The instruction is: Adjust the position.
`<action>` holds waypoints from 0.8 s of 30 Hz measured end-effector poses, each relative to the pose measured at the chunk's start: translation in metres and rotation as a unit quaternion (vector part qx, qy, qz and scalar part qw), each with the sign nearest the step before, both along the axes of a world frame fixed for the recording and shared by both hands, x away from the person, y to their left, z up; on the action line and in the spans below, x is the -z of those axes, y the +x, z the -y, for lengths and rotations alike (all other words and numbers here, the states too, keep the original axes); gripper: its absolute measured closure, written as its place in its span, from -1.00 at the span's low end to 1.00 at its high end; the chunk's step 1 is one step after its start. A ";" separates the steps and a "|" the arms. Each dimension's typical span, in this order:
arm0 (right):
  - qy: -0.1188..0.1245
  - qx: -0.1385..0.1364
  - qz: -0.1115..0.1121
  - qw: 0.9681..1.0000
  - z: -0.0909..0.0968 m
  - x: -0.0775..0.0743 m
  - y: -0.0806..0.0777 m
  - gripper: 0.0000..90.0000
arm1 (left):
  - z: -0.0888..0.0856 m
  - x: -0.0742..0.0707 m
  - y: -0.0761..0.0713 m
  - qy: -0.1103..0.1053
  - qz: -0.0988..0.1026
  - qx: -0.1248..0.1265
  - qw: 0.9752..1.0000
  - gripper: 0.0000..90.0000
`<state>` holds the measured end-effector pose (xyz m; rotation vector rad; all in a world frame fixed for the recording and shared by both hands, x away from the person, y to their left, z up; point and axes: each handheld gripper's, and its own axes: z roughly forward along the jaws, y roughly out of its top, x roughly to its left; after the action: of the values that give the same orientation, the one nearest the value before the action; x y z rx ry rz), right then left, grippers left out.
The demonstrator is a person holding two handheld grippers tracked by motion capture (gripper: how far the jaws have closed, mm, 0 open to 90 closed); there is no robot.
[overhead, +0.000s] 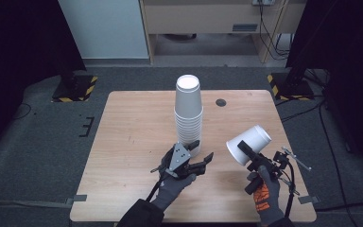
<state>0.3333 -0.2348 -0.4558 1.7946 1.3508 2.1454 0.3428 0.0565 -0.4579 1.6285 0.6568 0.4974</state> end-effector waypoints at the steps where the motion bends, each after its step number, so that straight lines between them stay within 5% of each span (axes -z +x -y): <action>1: -0.001 0.000 0.000 1.000 0.000 0.000 0.000 -0.67 | 0.001 0.000 0.001 -0.001 0.000 0.000 1.000 -0.24; 24: 0.007 -0.017 0.001 1.000 -0.004 -0.001 0.001 -0.67 | 0.041 0.006 0.012 0.007 0.008 0.019 1.000 -0.23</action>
<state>0.3346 -0.2308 -0.4551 1.7864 1.3784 2.1796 0.3548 0.0158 -0.4635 1.6463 0.6103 0.4865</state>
